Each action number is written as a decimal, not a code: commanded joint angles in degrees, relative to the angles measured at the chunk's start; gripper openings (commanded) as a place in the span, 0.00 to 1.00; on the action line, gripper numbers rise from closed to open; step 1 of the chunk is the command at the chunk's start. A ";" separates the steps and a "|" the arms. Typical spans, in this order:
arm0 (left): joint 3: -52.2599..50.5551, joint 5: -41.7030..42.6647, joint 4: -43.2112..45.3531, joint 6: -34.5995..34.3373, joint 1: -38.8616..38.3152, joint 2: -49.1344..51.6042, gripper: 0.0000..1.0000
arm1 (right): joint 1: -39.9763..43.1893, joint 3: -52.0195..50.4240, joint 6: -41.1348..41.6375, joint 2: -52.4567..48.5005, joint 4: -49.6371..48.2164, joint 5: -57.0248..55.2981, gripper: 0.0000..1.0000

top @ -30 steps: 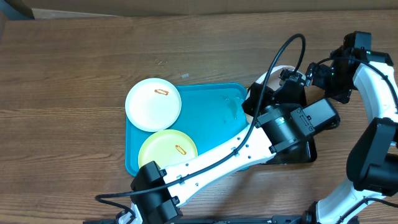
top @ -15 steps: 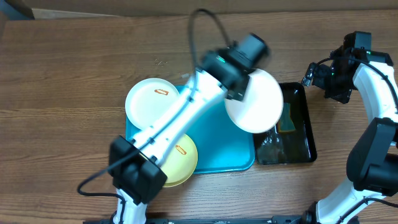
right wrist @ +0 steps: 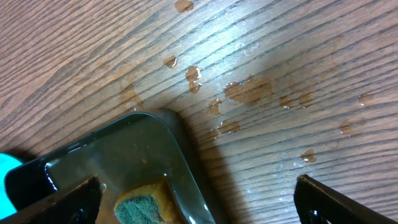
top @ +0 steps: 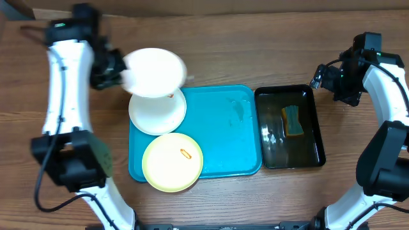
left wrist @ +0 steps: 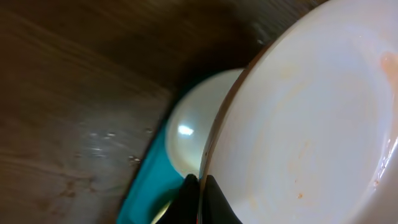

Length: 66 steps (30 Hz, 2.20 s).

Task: Clean dirty plates on tray and stack at the side
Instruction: 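Carry the white plate left and set it on the table, then release the plate and move the left gripper toward the yellow plate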

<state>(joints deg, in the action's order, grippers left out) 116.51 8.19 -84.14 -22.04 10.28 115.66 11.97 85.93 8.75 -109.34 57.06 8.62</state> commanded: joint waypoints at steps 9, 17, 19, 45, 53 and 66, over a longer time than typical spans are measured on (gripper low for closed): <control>-12.74 -8.81 9.16 -0.39 18.64 0.48 0.04 | -0.04 0.55 0.02 0.20 -0.15 0.00 1.00; -23.45 -8.17 18.27 -0.90 23.10 0.50 0.04 | -0.04 0.55 0.02 0.20 -0.15 0.00 1.00; -24.15 -8.20 19.10 -0.90 23.12 0.48 0.04 | -0.04 0.55 0.02 0.20 -0.15 0.00 1.00; -16.15 17.27 -1.33 19.47 9.46 -9.16 0.55 | -0.04 0.55 0.02 0.20 -0.15 0.00 1.00; -24.68 7.41 0.00 11.04 -3.02 -23.89 0.56 | -0.04 0.55 0.02 0.20 -0.15 0.00 1.00; -55.95 -8.07 6.43 -10.45 -13.31 -40.79 0.51 | -0.04 0.55 0.02 0.20 -0.15 0.00 1.00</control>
<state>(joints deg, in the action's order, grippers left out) 66.02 4.80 -79.40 -24.43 -2.98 75.99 11.97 85.93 8.80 -109.34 57.04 8.62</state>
